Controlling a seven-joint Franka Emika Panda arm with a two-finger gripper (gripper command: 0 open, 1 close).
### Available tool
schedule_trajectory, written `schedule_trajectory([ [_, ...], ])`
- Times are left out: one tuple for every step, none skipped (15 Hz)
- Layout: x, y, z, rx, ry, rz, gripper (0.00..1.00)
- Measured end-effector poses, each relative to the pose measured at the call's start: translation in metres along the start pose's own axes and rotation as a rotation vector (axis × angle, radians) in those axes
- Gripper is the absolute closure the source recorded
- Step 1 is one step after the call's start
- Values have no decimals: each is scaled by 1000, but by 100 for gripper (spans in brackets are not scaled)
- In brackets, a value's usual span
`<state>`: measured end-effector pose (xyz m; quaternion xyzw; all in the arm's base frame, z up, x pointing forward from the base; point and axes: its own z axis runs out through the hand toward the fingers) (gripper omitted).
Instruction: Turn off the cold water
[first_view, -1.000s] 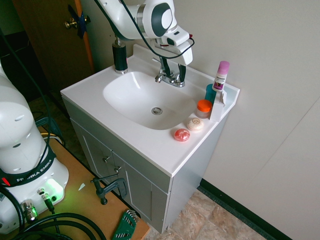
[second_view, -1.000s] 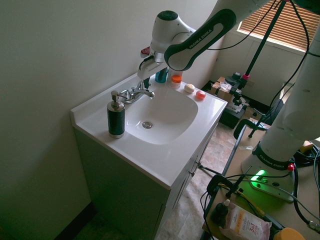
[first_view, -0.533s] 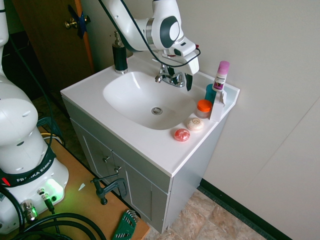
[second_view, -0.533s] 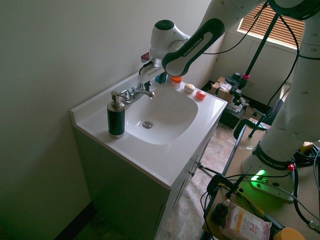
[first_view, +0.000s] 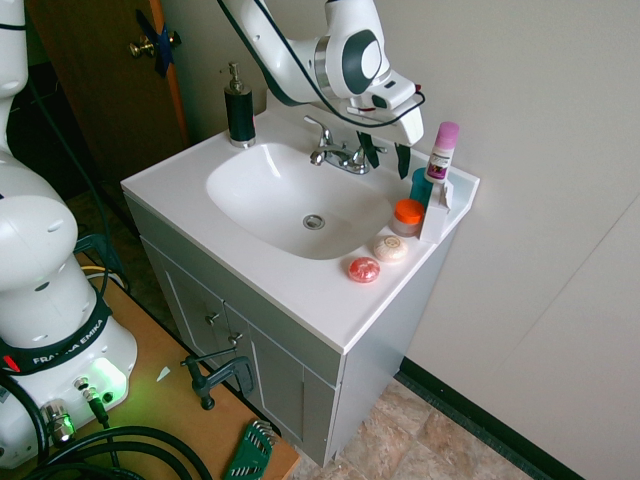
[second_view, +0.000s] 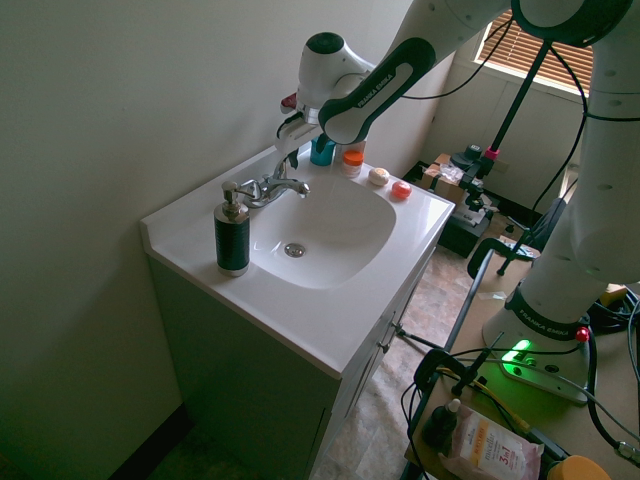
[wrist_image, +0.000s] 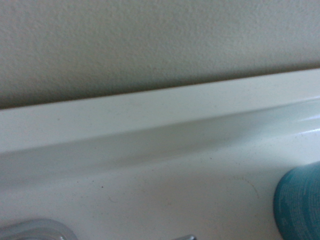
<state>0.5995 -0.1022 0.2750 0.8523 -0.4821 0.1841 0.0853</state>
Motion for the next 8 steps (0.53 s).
schedule_trajectory([
  [0,0,0,-7,-4,0,0],
  [-1,-1,-1,-8,-8,5,0],
  [-3,0,-5,-4,-15,10,0],
  [-6,2,-12,7,-24,17,0],
  [-13,7,-22,17,-42,23,0],
  [-24,17,-33,21,-74,23,0],
  [-36,30,-43,21,-113,16,0],
  [-48,43,-56,25,-156,9,0],
])
